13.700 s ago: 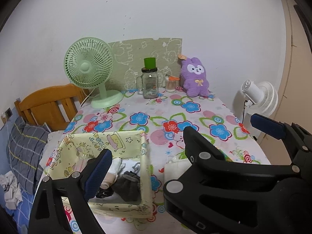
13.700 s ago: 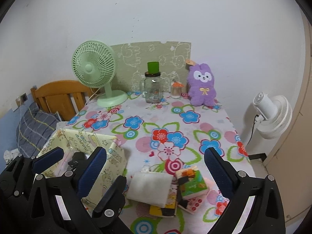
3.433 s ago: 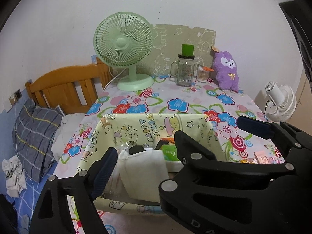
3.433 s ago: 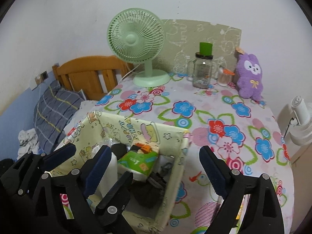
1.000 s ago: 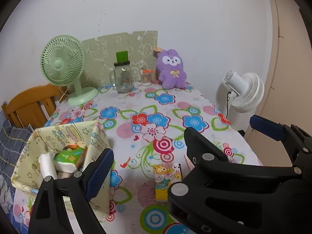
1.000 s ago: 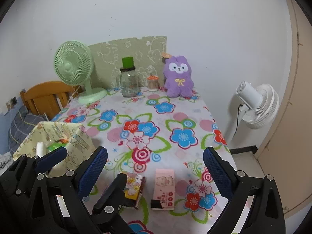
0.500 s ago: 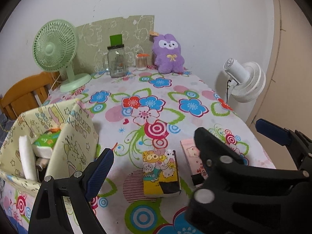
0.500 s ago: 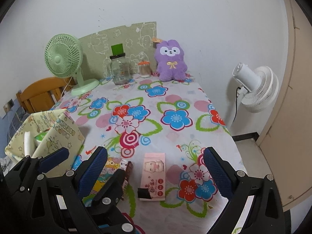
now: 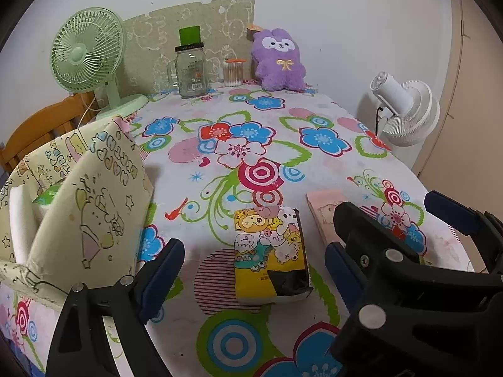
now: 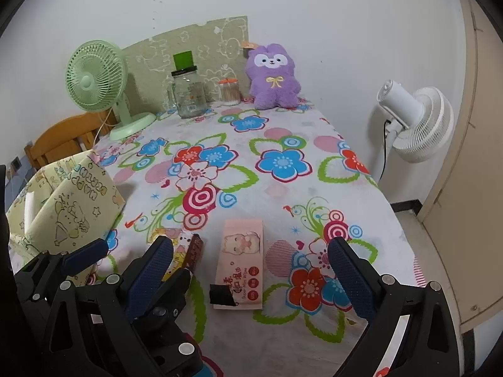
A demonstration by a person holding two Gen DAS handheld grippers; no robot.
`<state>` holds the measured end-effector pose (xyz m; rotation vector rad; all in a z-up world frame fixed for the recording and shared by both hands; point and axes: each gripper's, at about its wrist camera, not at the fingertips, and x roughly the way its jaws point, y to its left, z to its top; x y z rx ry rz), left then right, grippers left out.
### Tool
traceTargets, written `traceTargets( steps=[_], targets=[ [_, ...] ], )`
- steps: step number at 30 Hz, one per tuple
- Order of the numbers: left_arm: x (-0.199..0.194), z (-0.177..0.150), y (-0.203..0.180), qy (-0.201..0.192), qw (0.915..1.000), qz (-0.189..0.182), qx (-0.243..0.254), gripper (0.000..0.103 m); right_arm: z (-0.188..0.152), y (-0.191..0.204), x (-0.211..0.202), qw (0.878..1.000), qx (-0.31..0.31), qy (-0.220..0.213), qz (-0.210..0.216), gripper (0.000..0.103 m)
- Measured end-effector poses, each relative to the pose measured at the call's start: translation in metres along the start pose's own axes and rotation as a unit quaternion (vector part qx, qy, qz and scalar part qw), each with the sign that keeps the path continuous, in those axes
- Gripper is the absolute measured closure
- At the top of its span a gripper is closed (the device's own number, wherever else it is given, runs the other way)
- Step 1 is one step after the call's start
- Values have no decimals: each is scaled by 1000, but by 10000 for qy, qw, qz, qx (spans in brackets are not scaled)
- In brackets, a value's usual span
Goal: Organize soft objects
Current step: 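Close the left gripper on the yellow printed pack while the right gripper grasps the pink wipes pack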
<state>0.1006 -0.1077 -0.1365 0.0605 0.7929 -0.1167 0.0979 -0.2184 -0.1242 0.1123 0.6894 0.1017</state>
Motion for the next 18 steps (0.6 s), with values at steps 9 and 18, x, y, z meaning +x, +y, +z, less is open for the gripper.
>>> traceTargets(
  steps=[9,18],
  targets=[
    [16,-2,-4,231,9997,-5,71,26,-6,-6,13,9998,110,175,10,3],
    [26,-3,-5,394,9990,-207,55,48,-7,-6,22,9995,106,293,13,3]
  ],
)
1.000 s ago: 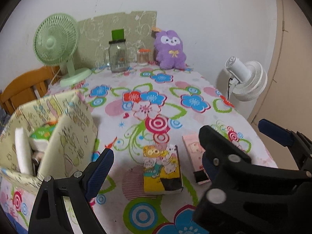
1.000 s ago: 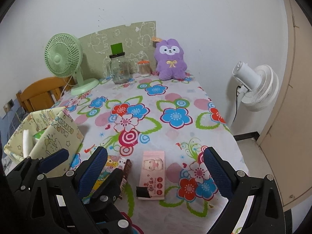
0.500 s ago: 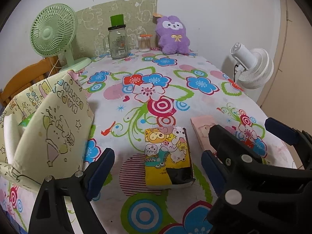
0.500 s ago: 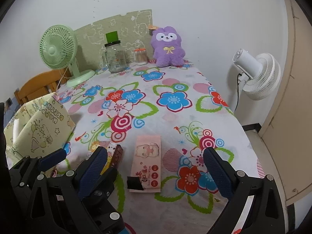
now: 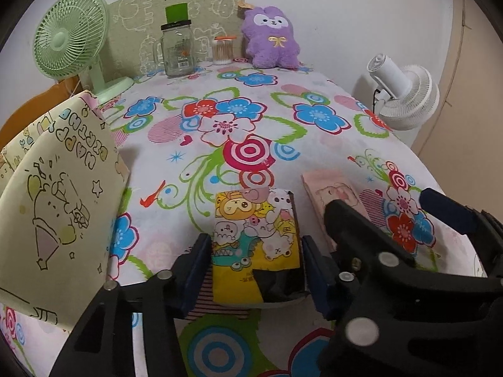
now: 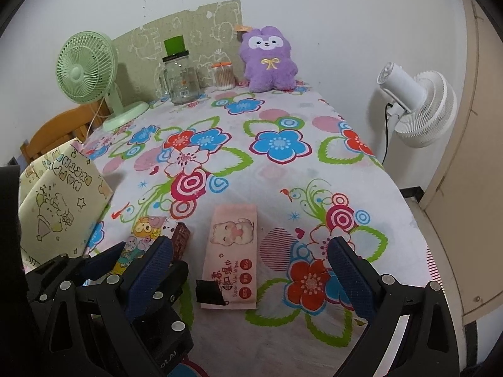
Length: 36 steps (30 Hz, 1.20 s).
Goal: Organize soft objects
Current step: 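Close the left gripper on the yellow printed pack while the right gripper grasps the pink wipes pack, then lift and carry the yellow pack and pink wipes pack over the fabric box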
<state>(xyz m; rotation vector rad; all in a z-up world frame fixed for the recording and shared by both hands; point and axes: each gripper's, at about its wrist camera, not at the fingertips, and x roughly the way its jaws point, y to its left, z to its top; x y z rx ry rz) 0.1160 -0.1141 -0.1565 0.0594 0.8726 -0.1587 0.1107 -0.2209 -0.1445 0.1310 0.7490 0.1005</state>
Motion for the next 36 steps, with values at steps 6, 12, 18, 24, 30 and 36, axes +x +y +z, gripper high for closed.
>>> traceTargets(
  steps=[6,12,18,24,30,36],
  targets=[
    [0,0,4,-1,10000,9,5,52,2,4,5,10000,-38,89,14,3],
    [-2,-1,17,19,9998,182,-94,53,3,8,16,9996,45,280,33,3],
    [-6,-5,25,19,9995,316,-75,53,1,14,29,9986,74,516,50,6],
    [-8,-7,27,51,9995,314,-73,53,0,21,34,9982,-36,573,-178,22],
    [-10,-8,26,27,9994,359,-23,54,2,23,33,9976,-160,589,-338,57],
    [-13,-9,25,63,9995,296,-14,55,0,25,30,9977,-164,618,-229,60]
  ],
)
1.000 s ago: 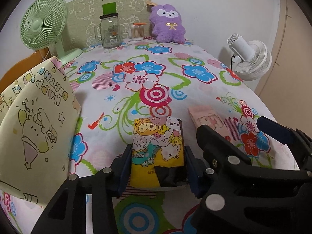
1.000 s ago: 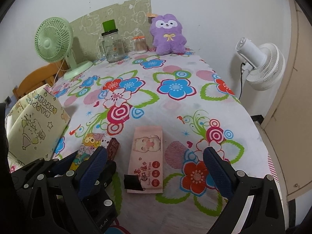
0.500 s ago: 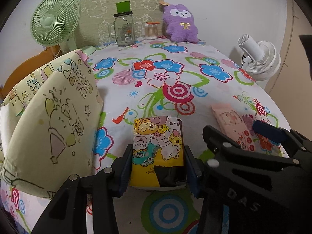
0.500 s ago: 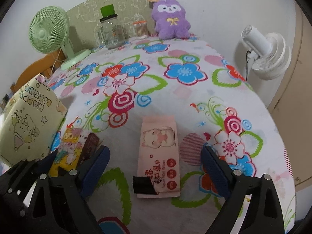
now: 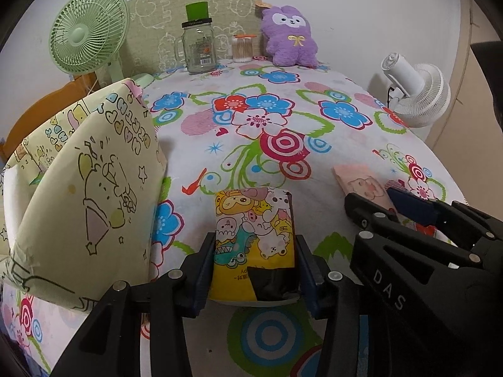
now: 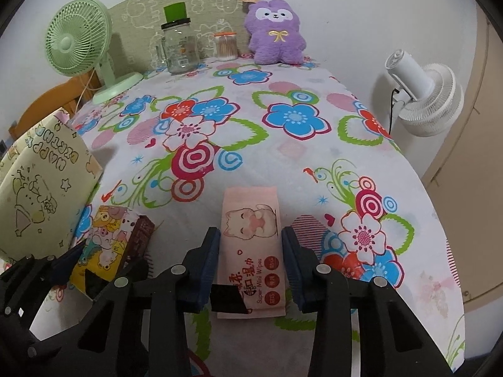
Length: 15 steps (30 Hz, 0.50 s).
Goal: Organize soft objects
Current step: 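Lift and carry the yellow pack and pink wipes pack over the fabric box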
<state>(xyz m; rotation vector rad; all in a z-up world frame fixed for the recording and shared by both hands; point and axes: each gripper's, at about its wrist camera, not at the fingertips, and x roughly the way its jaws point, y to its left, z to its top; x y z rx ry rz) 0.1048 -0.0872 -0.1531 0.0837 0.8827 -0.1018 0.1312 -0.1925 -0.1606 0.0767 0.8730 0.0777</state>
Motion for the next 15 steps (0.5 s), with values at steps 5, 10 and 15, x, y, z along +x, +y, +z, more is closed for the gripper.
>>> traceTargets(
  steps=[5,10,15],
  targets=[
    [-8,1,0,-80,10000,-32,1,55,0,2,-7,9999,68,2,132,61],
    [-16,3,2,-149,9998,-107,-38,55,2,4,-18,9999,67,-77,99,61],
    [-28,6,2,-278,9995,-118,-38,55,4,6,-32,9998,36,-181,48,61]
  ],
)
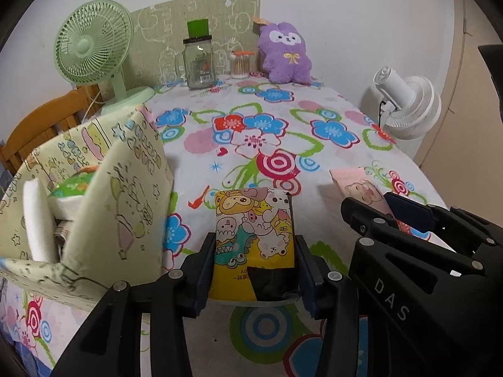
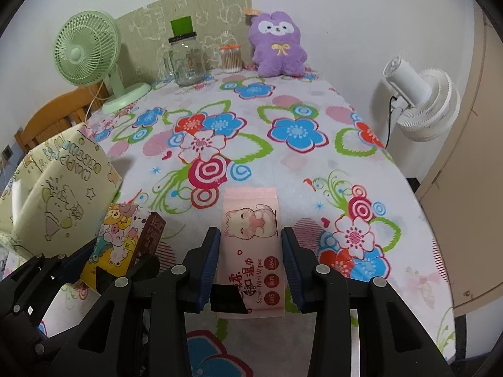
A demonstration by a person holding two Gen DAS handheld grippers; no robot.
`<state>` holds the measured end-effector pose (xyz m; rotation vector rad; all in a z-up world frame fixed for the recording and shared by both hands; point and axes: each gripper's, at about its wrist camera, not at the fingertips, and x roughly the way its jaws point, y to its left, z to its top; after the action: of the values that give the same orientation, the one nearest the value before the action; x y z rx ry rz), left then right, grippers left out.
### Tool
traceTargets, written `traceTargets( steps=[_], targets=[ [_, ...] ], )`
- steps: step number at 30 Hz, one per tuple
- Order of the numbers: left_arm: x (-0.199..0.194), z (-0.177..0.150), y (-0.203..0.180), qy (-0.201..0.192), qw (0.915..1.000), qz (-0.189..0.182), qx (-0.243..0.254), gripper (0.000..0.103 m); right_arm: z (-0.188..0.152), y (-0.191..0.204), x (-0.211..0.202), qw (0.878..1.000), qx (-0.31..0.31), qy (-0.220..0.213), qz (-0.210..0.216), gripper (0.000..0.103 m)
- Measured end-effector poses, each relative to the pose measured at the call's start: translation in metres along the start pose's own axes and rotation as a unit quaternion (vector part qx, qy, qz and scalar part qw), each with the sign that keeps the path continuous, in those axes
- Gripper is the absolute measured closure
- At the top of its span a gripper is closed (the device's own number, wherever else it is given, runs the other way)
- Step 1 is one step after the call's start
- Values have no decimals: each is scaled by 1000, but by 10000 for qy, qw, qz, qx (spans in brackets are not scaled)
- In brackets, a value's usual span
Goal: Organize soft objects
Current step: 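Lift and carry the yellow pack and pink wipes pack over the fabric box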
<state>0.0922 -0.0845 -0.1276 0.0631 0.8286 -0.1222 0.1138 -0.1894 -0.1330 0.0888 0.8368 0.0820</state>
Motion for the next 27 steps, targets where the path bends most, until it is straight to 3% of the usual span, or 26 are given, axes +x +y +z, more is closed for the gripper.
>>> traceTargets(
  steps=[27],
  targets=[
    [-72,27,7,-717,9974,-28,118,55,27,25,-83,9969,-261,-740,-19,61]
  ],
)
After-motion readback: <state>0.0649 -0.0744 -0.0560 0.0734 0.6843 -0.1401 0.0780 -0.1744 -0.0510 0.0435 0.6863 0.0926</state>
